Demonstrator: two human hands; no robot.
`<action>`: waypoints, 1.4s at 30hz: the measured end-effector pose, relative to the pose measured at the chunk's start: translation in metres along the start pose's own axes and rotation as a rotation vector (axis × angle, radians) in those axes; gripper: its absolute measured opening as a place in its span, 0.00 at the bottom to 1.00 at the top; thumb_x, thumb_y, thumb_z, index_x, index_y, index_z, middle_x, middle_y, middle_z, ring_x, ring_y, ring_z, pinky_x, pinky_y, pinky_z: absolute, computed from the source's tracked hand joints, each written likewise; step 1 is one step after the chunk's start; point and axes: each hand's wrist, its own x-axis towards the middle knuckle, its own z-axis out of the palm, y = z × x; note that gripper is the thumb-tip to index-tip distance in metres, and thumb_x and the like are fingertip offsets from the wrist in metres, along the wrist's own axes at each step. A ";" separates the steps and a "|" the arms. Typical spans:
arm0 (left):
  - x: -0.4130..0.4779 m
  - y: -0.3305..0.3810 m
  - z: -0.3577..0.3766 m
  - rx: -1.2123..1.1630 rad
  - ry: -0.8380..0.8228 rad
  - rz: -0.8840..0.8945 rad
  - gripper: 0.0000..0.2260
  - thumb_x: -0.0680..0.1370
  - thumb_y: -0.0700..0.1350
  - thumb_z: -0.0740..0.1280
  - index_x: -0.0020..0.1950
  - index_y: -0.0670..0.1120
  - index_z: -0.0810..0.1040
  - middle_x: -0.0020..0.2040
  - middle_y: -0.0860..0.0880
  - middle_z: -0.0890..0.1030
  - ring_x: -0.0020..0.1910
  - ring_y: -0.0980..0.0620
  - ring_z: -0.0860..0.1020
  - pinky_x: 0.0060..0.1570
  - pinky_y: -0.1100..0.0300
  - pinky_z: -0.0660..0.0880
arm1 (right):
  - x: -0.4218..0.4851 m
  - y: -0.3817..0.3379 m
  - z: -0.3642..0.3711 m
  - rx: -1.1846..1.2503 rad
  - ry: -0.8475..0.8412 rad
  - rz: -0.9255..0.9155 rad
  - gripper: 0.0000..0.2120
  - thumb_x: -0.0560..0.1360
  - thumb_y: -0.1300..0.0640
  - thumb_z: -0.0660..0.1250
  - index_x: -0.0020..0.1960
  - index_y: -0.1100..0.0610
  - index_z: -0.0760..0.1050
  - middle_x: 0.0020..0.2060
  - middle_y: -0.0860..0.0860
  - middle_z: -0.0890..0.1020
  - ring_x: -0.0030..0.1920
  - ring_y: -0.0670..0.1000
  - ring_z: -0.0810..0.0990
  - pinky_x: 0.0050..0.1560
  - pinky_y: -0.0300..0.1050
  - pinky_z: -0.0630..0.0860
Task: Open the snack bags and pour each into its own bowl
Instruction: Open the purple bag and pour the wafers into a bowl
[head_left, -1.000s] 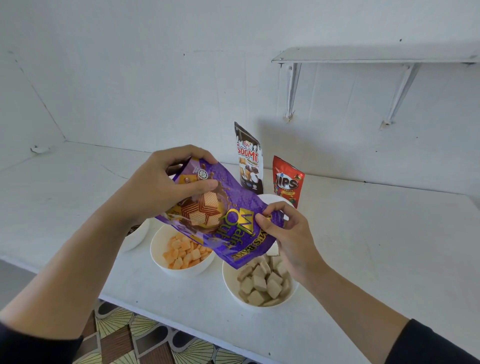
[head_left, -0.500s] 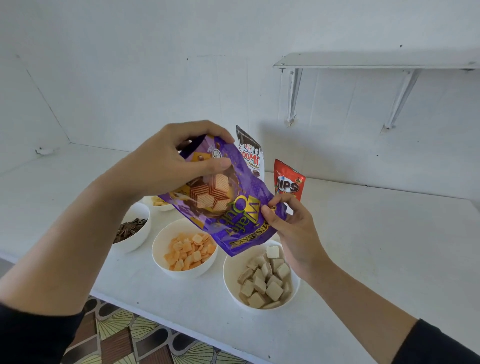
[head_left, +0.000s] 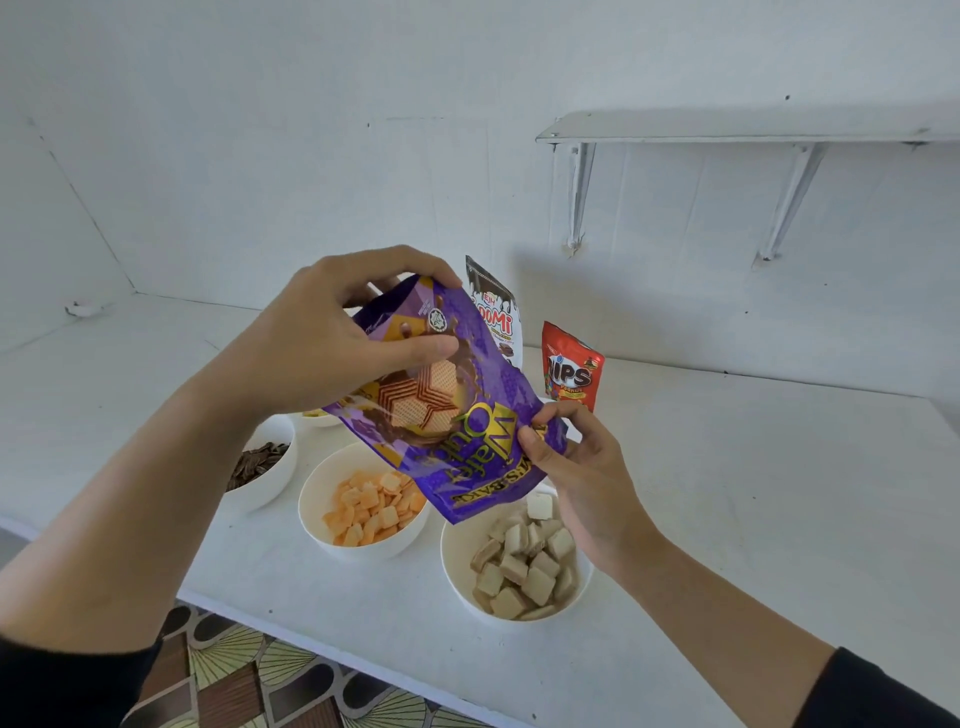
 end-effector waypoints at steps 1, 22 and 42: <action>0.000 0.000 0.000 0.007 0.009 0.011 0.17 0.71 0.53 0.78 0.59 0.58 0.82 0.48 0.59 0.83 0.50 0.53 0.84 0.43 0.61 0.82 | 0.000 0.000 0.000 0.000 0.001 0.002 0.09 0.71 0.59 0.73 0.48 0.56 0.74 0.54 0.56 0.84 0.56 0.59 0.83 0.48 0.51 0.83; -0.007 -0.039 0.041 -0.106 -0.147 -0.133 0.17 0.75 0.53 0.74 0.63 0.62 0.77 0.56 0.63 0.81 0.57 0.57 0.82 0.48 0.60 0.83 | 0.018 -0.029 0.003 -0.665 -0.326 0.039 0.21 0.72 0.59 0.77 0.58 0.52 0.69 0.57 0.48 0.81 0.54 0.47 0.83 0.50 0.45 0.83; -0.002 -0.025 0.060 -0.446 0.231 -0.005 0.11 0.74 0.47 0.78 0.53 0.45 0.84 0.59 0.49 0.83 0.60 0.50 0.82 0.50 0.42 0.84 | 0.018 -0.050 0.013 -0.345 -0.127 -0.285 0.31 0.69 0.69 0.77 0.61 0.57 0.60 0.57 0.56 0.82 0.55 0.56 0.84 0.51 0.51 0.82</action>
